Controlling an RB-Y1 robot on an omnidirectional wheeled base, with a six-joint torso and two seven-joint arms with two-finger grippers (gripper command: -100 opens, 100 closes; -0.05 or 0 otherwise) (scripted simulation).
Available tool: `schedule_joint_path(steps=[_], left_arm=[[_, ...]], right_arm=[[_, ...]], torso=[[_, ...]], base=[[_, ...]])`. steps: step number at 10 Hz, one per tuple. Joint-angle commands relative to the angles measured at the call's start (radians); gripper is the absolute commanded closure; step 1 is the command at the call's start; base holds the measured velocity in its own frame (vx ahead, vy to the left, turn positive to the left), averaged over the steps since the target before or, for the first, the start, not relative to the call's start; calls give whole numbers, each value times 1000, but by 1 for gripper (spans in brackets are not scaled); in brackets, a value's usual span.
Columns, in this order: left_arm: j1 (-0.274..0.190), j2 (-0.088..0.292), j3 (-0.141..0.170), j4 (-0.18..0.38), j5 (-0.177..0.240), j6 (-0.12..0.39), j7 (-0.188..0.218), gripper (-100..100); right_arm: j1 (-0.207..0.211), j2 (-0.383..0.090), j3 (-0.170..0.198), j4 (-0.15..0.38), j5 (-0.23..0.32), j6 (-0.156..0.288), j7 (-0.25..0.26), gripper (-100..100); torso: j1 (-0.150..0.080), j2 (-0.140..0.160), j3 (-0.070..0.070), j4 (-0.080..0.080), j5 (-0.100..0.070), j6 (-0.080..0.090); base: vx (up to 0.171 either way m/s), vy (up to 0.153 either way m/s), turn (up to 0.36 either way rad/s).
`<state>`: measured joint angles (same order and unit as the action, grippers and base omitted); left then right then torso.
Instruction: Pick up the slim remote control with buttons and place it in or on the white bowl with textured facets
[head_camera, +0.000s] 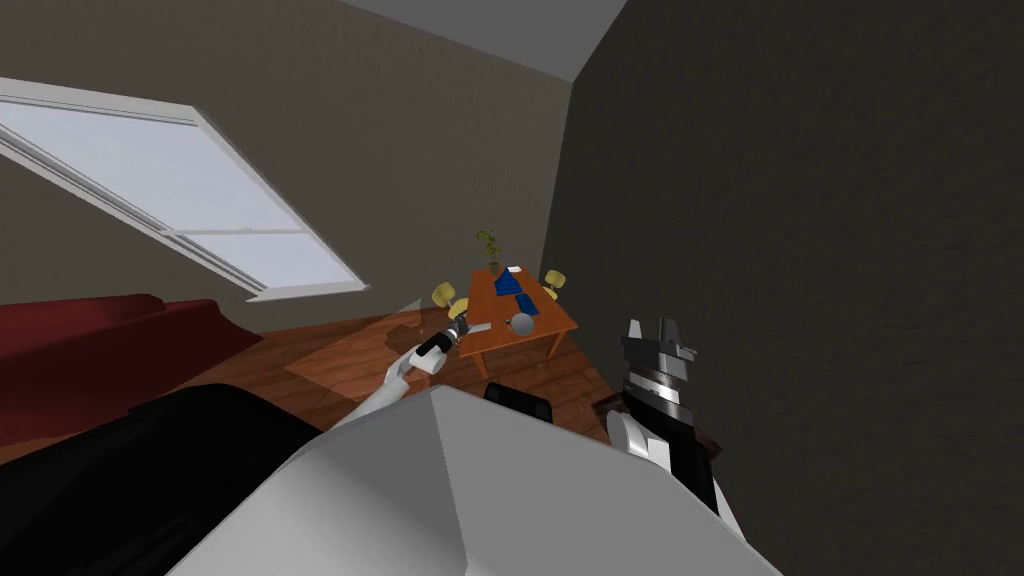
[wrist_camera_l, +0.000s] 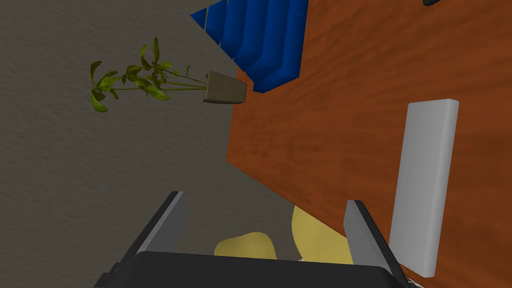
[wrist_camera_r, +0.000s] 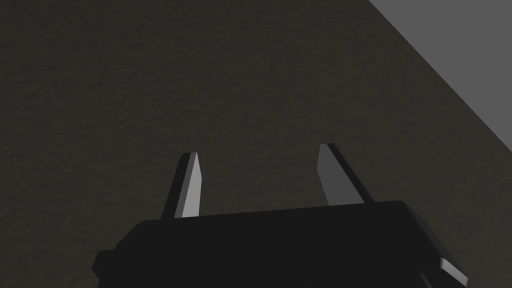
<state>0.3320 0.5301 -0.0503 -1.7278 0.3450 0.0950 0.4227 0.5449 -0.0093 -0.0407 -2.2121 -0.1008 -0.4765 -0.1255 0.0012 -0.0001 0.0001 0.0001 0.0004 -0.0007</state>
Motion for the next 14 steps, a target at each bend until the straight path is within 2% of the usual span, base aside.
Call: schedule_joint_path(steps=[1,2,3,4,5,6,7,8,9,10,11,12,13,14], left_arm=[[-5,25,6,43,30,50,17,-100],[-5,25,6,43,30,67,17,-100],[-13,47,13,86,58,96,33,-100],[-13,47,13,86,58,122,33,-100],[-20,67,21,125,88,152,49,-100],[-20,67,21,128,88,182,49,-100],[-28,87,30,171,118,209,64,-100],[-28,87,30,172,118,245,64,-100],[-35,105,39,200,149,287,79,-100],[-35,105,39,215,149,304,79,-100],[-42,121,49,247,180,343,93,-100],[-42,121,49,258,180,362,93,-100],[-49,137,59,295,211,388,106,-100],[-49,137,59,300,211,413,106,-100]], right_arm=[[0,0,0,0,0,0,0,0],[0,0,0,0,0,0,0,0],[0,0,0,0,0,0,0,0],[0,0,0,0,0,0,0,0],[0,0,0,0,0,0,0,0],[0,0,0,0,0,0,0,0],[0,0,0,0,0,0,0,0],[0,0,0,0,0,0,0,0],[0,0,0,0,0,0,0,0],[0,0,0,0,0,0,0,0],[0,0,0,0,0,0,0,0],[0,0,0,0,0,0,0,0],[0,0,0,0,0,0,0,0],[0,0,0,0,0,0,0,0]], torso=[[0,0,0,0,0,0],[0,0,0,0,0,1],[0,0,0,0,0,0],[1,0,0,0,0,1],[1,0,0,0,0,0],[1,0,0,0,0,1],[1,0,0,0,0,0],[1,0,0,0,0,1],[1,0,0,0,0,0],[1,-1,0,0,0,1],[1,-1,0,0,0,0],[2,-1,0,0,0,1],[2,-1,-1,0,0,0],[1,-2,-1,0,0,1]], base=[[-5,9,-198],[-9,18,-130],[-12,29,-265],[-9,32,-151],[-2,26,-324],[-7,30,-107],[-9,25,-209],[-6,25,-148],[-1,26,-264],[-1,29,-166],[-2,34,-262],[1,35,-153],[8,30,-296],[6,29,-161]])
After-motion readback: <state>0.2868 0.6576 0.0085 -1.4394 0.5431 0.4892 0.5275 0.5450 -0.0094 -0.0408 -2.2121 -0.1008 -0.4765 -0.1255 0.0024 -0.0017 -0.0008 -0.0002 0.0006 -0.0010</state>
